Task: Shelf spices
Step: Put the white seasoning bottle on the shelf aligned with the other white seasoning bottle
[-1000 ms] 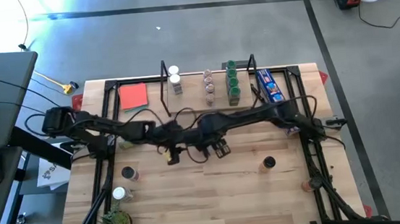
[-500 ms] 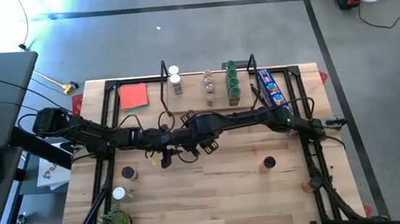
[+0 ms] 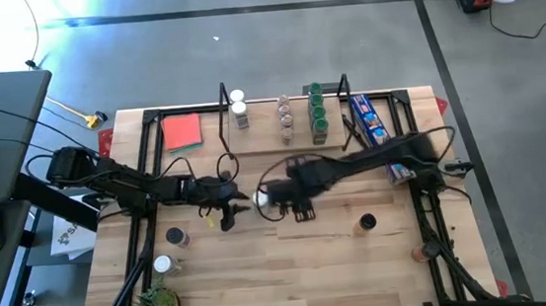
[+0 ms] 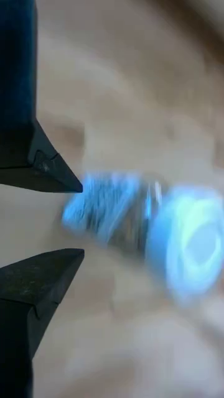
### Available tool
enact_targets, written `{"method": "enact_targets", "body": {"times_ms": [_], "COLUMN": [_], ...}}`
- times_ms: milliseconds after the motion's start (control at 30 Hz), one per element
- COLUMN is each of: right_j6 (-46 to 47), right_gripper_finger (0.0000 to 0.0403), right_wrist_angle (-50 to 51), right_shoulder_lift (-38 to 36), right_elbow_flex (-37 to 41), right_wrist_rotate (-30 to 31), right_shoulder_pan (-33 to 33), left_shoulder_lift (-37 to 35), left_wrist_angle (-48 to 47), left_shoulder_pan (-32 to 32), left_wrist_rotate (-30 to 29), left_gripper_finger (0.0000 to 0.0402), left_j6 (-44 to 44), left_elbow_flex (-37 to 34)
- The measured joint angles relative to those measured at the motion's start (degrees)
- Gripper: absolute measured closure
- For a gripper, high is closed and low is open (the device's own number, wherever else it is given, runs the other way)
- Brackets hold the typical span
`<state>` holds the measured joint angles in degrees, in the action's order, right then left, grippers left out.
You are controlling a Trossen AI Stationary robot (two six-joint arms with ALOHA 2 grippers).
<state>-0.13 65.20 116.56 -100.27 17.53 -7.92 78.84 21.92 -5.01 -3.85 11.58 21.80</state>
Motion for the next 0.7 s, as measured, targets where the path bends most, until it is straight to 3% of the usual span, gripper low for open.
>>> {"method": "enact_targets", "body": {"times_ms": [133, 233, 400, 467, 533, 700], "right_j6": [13.20, 21.61, 23.07, 22.32, 22.36, 27.46], "right_gripper_finger": [0.0099, 0.0099, 0.0099, 0.0099, 0.0099, 0.0099], "right_wrist_angle": [-11.63, -24.04, -55.75, -66.80, -73.05, -73.84], "right_shoulder_lift": [-7.74, -11.19, -11.30, -9.20, -7.03, -2.98], "right_elbow_flex": [14.20, 24.12, 36.63, 39.36, 40.37, 38.95], "right_wrist_rotate": [1.19, 2.23, 0.64, 0.66, 2.70, 10.58], "right_shoulder_pan": [-2.61, -4.86, -7.96, -8.00, -7.71, -6.51], "left_shoulder_lift": [0.18, -0.03, 1.05, 2.49, 4.53, 10.48], "left_wrist_angle": [2.05, 4.66, 1.02, 0.86, 3.71, 12.60], "left_shoulder_pan": [-3.41, -7.33, -8.04, -5.22, -2.07, 1.92], "left_wrist_rotate": [5.38, 5.72, -9.01, -10.30, -8.00, -0.32], "left_gripper_finger": [0.0251, 0.0251, 0.0255, 0.0261, 0.0270, 0.0286], "left_j6": [6.55, 8.20, 6.72, 5.97, 4.04, -7.63], "left_elbow_flex": [0.02, 0.00, 0.06, 0.00, 0.00, 0.02]}}
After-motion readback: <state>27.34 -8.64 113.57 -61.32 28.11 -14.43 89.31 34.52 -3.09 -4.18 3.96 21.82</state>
